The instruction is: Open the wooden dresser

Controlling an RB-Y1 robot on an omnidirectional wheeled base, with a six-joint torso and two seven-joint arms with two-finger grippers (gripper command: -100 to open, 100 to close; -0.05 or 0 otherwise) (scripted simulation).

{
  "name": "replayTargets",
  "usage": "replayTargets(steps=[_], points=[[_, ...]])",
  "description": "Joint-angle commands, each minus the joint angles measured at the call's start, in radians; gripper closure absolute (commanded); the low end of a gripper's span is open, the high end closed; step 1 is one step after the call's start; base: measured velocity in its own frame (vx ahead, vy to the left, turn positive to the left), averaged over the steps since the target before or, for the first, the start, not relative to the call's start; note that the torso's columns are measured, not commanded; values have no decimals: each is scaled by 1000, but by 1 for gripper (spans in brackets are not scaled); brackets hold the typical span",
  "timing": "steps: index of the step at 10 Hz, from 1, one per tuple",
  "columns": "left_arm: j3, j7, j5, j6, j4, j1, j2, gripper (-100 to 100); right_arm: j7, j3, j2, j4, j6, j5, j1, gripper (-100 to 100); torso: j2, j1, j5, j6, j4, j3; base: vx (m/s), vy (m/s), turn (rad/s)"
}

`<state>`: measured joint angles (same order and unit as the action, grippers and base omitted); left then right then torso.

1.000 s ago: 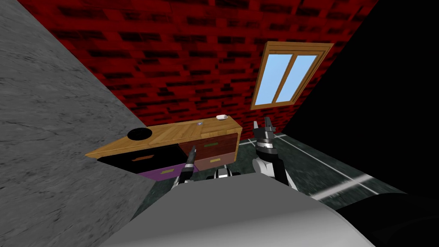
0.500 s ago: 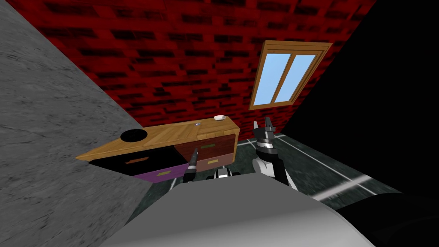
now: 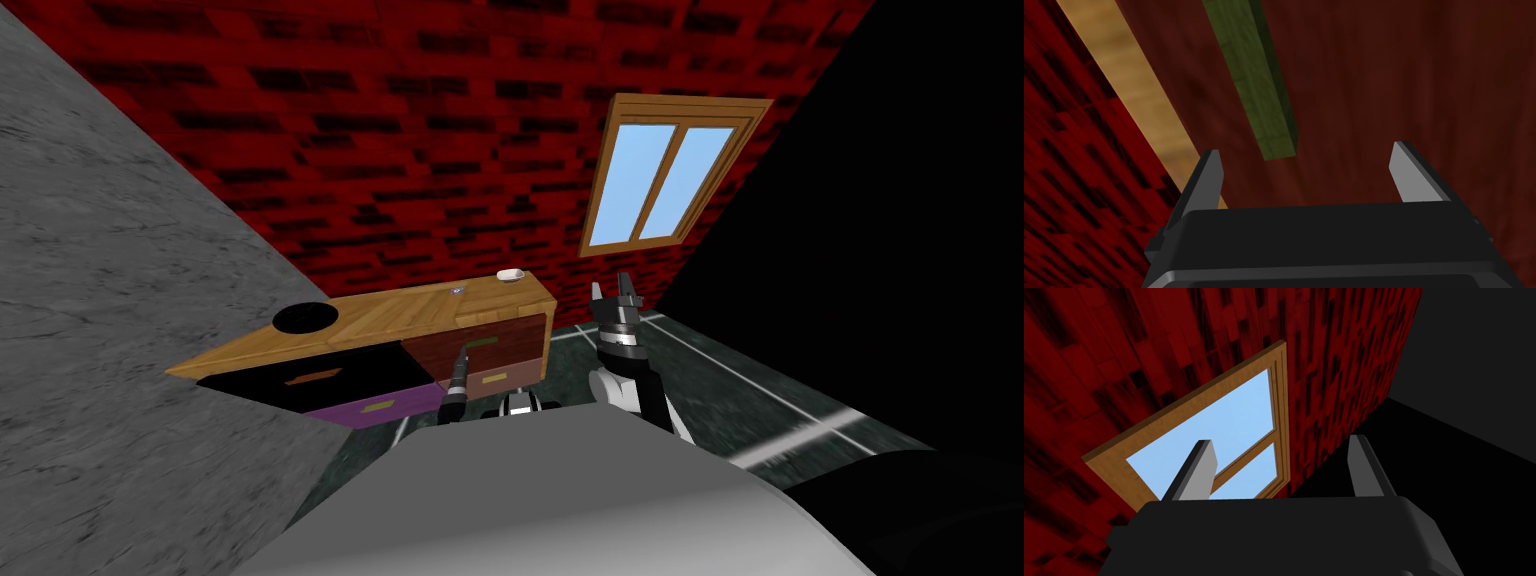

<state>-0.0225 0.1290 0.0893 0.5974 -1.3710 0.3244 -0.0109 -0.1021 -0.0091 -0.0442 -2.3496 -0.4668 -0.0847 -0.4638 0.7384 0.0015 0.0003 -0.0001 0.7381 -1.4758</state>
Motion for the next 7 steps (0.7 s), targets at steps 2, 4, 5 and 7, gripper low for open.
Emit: replayTargets(steps=[2, 4, 5, 7], points=[[0, 0, 1, -17, -18, 0, 0, 100, 0, 0, 0, 0, 0, 0, 0, 0, -1, -1, 0, 0, -1, -1, 16, 1, -2], [-7, -2, 3, -21, -38, 15, -1, 100, 0, 0, 0, 0, 0, 0, 0, 0, 6, -3, -1, 0, 1, 3, -125, -11, 14], [-10, -3, 4, -24, -48, 22, -1, 100, 0, 0, 0, 0, 0, 0, 0, 0, 7, -2, 0, 0, 2, 4, -192, 3, 9], [-16, -5, 6, -29, -69, 37, -2, 100, 0, 0, 0, 0, 0, 0, 0, 0, 2, -1, 0, 0, 1, 1, -192, -12, 10]])
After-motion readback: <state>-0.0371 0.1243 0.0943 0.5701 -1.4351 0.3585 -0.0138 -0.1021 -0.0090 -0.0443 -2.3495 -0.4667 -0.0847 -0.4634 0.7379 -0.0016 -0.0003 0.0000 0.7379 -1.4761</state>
